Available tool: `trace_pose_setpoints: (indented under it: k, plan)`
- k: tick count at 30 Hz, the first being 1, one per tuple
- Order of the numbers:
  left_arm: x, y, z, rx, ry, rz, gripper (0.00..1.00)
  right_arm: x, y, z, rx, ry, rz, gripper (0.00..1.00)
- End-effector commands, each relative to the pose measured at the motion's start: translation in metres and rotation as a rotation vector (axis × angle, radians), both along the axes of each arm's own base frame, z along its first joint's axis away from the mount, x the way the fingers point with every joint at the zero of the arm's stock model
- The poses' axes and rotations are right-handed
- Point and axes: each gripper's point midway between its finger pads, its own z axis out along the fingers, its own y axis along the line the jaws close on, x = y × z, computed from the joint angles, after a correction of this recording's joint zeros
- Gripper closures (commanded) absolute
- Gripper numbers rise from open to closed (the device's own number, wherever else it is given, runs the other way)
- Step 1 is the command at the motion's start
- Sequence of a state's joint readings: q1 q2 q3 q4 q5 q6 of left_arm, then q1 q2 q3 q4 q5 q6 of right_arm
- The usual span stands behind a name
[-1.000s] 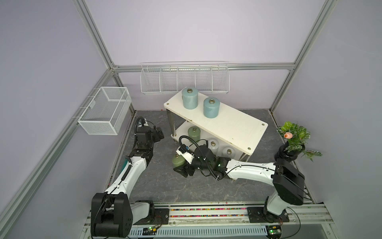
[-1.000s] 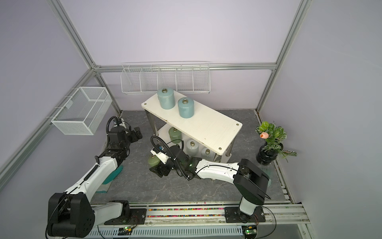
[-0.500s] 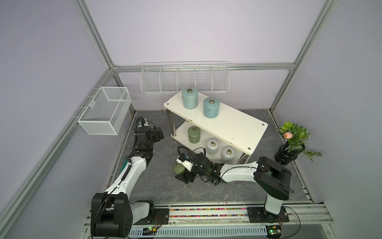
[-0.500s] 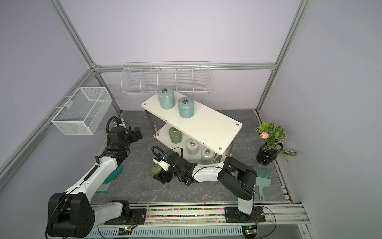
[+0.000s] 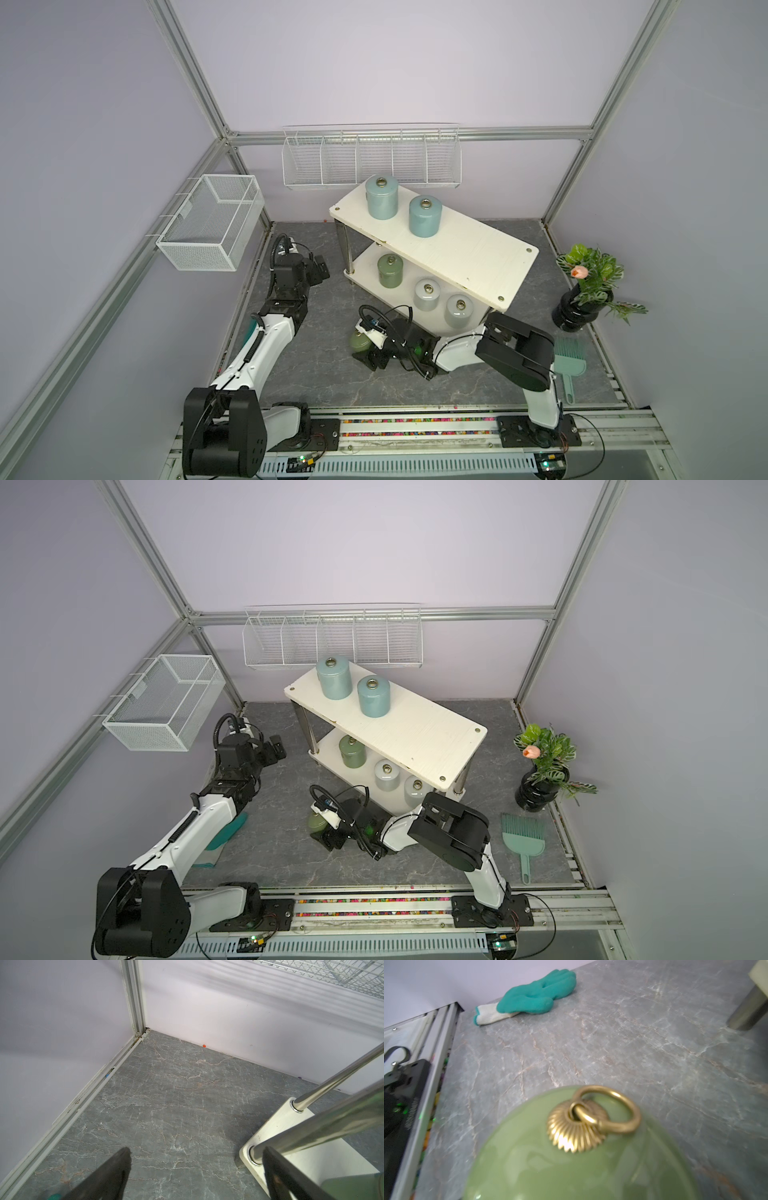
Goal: Remove the tea canisters from the shelf
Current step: Place the tea canister at the center of the board.
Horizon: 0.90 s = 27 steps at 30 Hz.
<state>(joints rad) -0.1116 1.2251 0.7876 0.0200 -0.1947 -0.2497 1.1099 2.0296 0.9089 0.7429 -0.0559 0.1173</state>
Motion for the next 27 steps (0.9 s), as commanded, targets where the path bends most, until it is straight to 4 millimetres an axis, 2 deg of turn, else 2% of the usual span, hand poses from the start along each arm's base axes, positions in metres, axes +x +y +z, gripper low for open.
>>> trace_pose_setpoints:
  k: [1, 8, 12, 16, 17, 27]
  plan:
    - [0.003, 0.000, 0.017, 0.014, -0.029, 0.004, 0.00, 0.012, 0.003, 0.010, 0.062, -0.085, -0.049, 0.47]
    - [0.001, 0.002, 0.018, 0.015, -0.034, 0.010, 0.00, 0.002, -0.015, -0.022, -0.015, -0.004, -0.069, 0.38]
    - [0.001, 0.003, 0.017, 0.024, -0.032, 0.014, 0.00, -0.003, -0.014, -0.029, -0.049, 0.020, -0.068, 0.30]
    - [0.001, 0.003, 0.015, 0.027, -0.027, 0.012, 0.00, -0.009, -0.016, -0.048, -0.100, 0.058, -0.060, 0.21]
    - [0.001, 0.002, 0.013, 0.025, -0.027, 0.009, 0.00, -0.005, -0.007, -0.039, -0.080, 0.050, -0.058, 0.20]
    - [-0.004, -0.001, 0.008, -0.010, -0.038, -0.004, 0.00, -0.009, -0.008, -0.048, -0.142, 0.092, -0.056, 0.09]
